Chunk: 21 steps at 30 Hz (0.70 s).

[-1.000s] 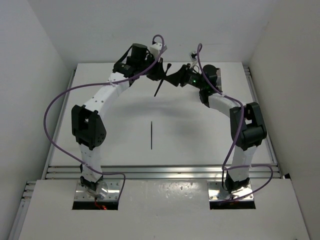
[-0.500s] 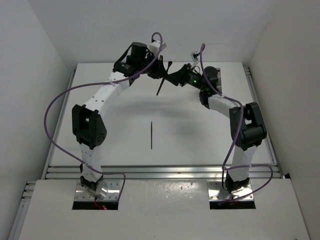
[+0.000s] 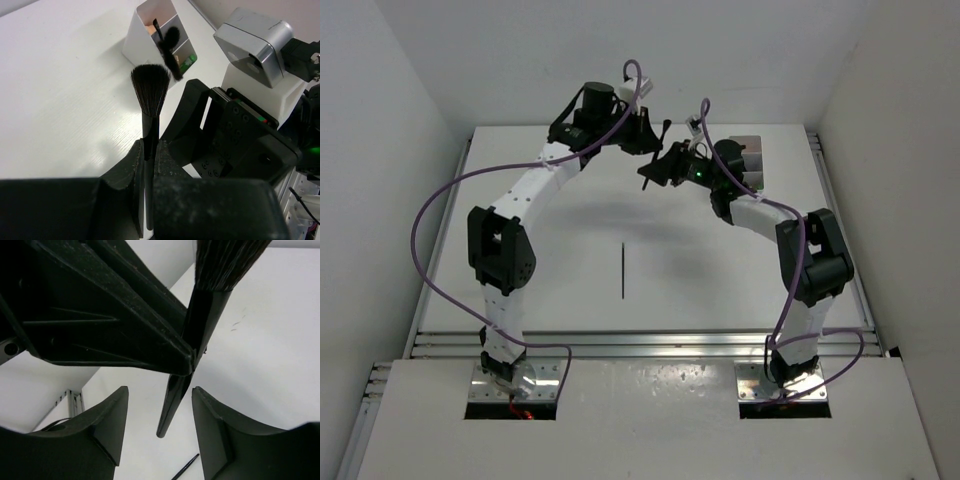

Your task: Organize the makeup

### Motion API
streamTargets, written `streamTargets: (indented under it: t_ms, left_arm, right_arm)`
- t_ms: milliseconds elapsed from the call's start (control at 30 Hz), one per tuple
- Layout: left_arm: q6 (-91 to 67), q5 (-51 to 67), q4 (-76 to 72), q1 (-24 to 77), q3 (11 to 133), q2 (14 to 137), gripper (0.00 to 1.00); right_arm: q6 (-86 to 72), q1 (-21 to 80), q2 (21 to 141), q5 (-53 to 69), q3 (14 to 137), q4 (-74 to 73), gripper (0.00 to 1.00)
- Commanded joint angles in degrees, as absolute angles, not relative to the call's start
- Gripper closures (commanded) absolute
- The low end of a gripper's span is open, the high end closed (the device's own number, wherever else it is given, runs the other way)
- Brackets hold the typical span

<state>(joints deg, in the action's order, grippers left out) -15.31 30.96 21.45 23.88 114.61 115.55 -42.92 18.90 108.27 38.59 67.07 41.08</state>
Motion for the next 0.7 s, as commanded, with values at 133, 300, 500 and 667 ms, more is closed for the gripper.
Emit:
streamTargets:
  t_ms: [133, 300, 500, 667]
  left_arm:
    - [-16.7, 33.22, 18.81, 23.47, 111.01, 113.03, 1.0]
    - [-16.7, 33.22, 18.81, 23.47, 109.86, 112.41, 1.0]
    - [-16.18, 33.22, 18.81, 23.99, 109.34, 112.41, 1.0]
    - [-13.72, 33.22, 21.79, 23.99, 109.34, 112.41, 0.43]
  right_arm:
    - [-38.5, 18.9, 105.12, 31.22, 66.8, 39.91, 0.56]
    - [-35.34, 18.98, 103.8, 26.72, 66.09, 35.95, 0.64]
    - [-35.95, 18.81, 104.59, 28.48, 66.71, 36.65, 0.92]
    - [-33.23, 17.59, 103.54, 28.39, 65.83, 37.0, 1.0]
